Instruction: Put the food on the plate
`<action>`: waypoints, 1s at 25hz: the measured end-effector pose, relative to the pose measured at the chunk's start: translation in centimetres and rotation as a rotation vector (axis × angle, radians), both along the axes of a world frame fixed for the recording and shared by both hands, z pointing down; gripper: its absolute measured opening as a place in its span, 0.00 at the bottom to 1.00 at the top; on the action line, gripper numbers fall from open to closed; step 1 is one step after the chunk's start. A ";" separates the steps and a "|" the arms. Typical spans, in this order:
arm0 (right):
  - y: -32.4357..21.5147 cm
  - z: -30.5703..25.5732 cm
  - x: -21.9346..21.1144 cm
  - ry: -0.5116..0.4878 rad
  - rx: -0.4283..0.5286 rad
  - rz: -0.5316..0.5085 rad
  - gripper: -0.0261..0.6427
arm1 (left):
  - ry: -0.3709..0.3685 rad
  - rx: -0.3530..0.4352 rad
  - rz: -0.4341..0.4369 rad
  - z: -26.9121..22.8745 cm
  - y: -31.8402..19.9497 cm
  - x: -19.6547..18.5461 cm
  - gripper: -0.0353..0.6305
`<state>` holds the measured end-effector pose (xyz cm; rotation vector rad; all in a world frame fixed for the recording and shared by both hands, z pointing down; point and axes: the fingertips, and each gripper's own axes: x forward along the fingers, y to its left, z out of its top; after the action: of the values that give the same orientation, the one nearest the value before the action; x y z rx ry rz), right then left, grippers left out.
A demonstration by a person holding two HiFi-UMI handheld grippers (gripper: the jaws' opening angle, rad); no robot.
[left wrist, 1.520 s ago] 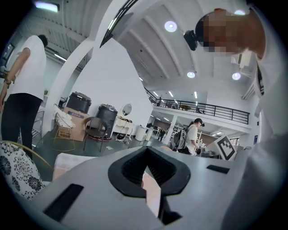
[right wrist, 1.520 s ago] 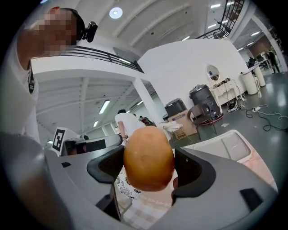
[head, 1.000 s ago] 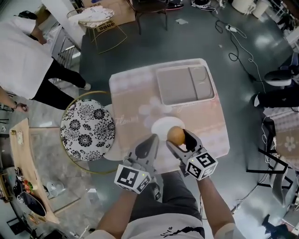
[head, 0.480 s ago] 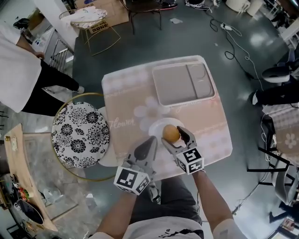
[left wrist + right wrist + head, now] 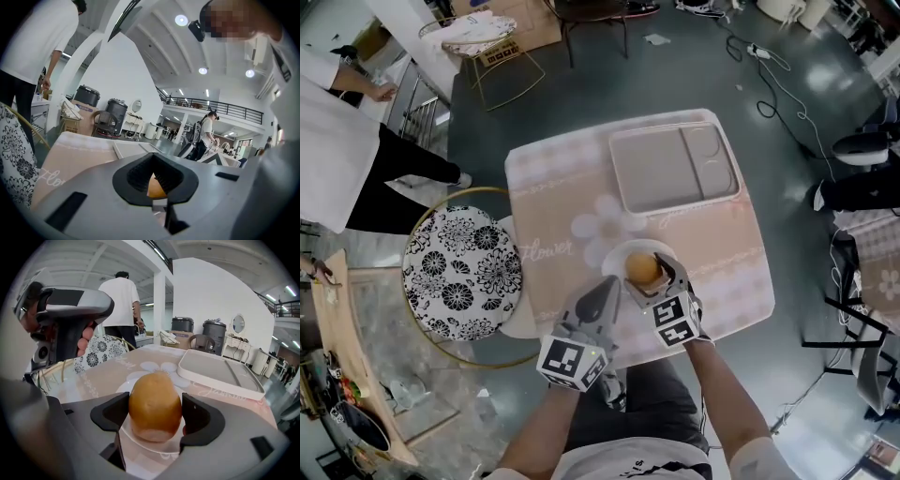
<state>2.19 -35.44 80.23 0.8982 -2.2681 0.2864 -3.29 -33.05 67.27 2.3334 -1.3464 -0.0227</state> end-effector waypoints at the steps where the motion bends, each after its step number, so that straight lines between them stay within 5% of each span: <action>1: -0.1 0.1 -0.1 0.007 -0.001 -0.004 0.51 | -0.008 -0.002 0.003 0.2 0.0 0.1 0.06; 17: -0.2 -3.6 -0.6 -0.022 -0.019 -0.040 0.52 | -0.012 -0.064 0.000 -2.2 1.0 0.0 0.06; 25: 1.2 -12.9 -0.3 -0.221 -0.009 0.038 0.51 | -0.049 -0.092 0.027 -6.1 2.9 1.0 0.06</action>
<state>1.92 -34.26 67.33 0.9463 -2.4506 0.4307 -2.32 -30.13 61.16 2.2880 -1.3111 0.1035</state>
